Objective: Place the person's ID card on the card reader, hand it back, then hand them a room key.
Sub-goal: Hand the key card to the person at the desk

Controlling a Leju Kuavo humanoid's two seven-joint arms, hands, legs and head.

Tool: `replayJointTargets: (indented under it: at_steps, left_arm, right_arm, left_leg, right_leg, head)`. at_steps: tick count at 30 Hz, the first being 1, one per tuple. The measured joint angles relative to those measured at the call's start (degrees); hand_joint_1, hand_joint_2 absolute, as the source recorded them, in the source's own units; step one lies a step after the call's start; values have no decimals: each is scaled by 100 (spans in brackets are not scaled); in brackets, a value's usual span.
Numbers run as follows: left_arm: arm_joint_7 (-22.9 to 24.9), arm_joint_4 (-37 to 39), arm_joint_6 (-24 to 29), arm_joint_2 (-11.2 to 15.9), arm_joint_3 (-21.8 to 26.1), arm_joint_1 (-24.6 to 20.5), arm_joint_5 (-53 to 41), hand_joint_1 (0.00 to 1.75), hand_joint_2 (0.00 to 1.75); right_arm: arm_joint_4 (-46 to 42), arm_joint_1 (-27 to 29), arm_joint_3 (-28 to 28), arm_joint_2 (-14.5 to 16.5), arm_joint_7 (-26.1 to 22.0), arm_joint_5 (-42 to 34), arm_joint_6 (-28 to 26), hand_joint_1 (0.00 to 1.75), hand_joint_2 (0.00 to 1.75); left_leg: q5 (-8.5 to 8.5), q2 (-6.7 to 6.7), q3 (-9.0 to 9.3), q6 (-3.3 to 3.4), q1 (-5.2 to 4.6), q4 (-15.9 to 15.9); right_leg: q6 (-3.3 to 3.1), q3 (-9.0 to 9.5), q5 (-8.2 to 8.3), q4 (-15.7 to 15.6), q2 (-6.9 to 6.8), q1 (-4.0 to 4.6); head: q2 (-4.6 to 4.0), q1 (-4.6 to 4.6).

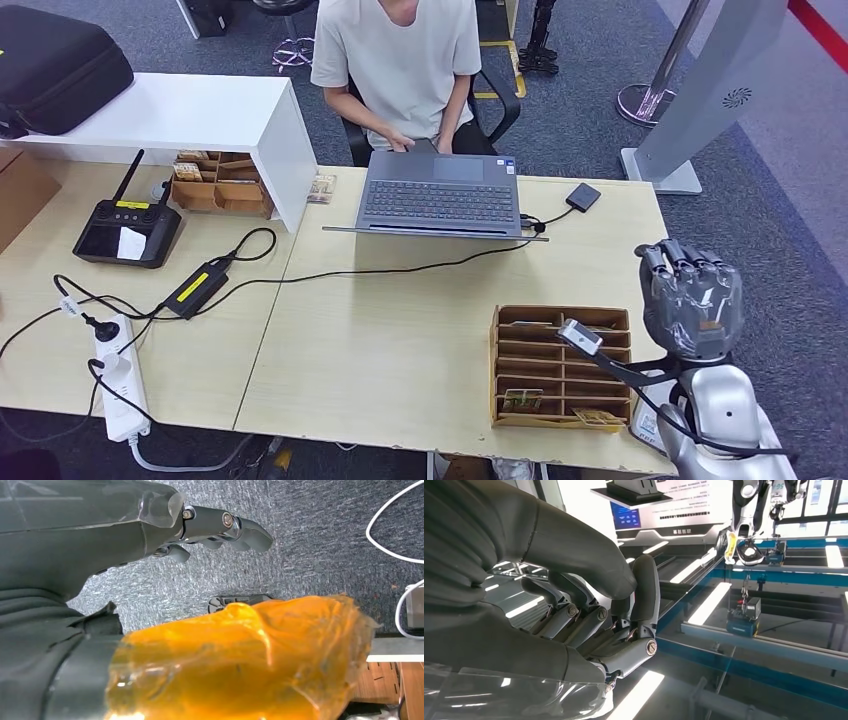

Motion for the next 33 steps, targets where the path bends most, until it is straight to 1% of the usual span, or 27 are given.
replayJointTargets:
  at_steps: [9, 13, 16, 20, 23, 26, 30, 33]
  left_arm:
    - [10, 0, -1, -8, -33, -6, -10, 0, 0]
    - [39, 0, 1, -17, -53, -20, -26, 0, 0]
    - [78, 0, 0, -27, -94, -65, -47, 0, 0]
    - [149, 0, -1, -44, -142, -149, -105, 0, 0]
    - [191, 0, -1, -56, -183, -216, -138, 0, 0]
    - [242, 0, -2, -64, -245, -298, -180, 0, 0]
    - [260, 0, -22, -85, -296, -376, -222, 0, 175]
    - [192, 0, -97, -103, -334, -413, -232, 0, 175]
  right_arm:
    - [74, -155, 103, -58, 14, 4, 2, 175, 175]
    - [180, -360, 240, -76, -7, 3, 3, 175, 175]
    - [441, -700, 432, -74, -21, 11, 8, 175, 175]
    - [1023, -1318, 757, -13, -14, 40, 22, 175, 175]
    - [1507, -1815, 1049, 114, 41, 85, 90, 175, 175]
    - [2032, -2374, 1399, 312, 155, 130, 258, 175, 175]
    - [2585, -2959, 1778, 599, 330, 135, 466, 0, 175]
    - [2900, -3238, 1970, 774, 426, 107, 482, 0, 175]
  left_leg:
    - [0, 0, -1, 0, 0, 0]
    - [1, 3, 0, 0, 0, 0]
    - [3, 3, -1, 1, 0, 0]
    - [7, 3, -1, -4, 0, 1]
    - [10, 1, -2, -6, 0, 1]
    - [12, 1, -3, -7, 1, 2]
    - [13, -2, -3, -7, 2, 2]
    - [13, -3, -4, -7, 2, 2]
  right_leg:
    - [0, 0, 0, 0, 0, 0]
    - [0, 0, 1, 1, 2, 0]
    - [0, 0, 2, 3, 2, 0]
    - [2, 1, 6, 6, 3, 0]
    - [2, -1, 8, 9, 2, 0]
    - [1, -5, 9, 12, 3, 0]
    - [1, -6, 9, 14, 2, 1]
    - [1, -6, 9, 13, 1, 1]
  head:
    - [0, -1]
    - [0, -1]
    - [0, -1]
    - [0, -1]
    - [0, -1]
    - [0, -2]
    - [0, -1]
    - [0, -1]
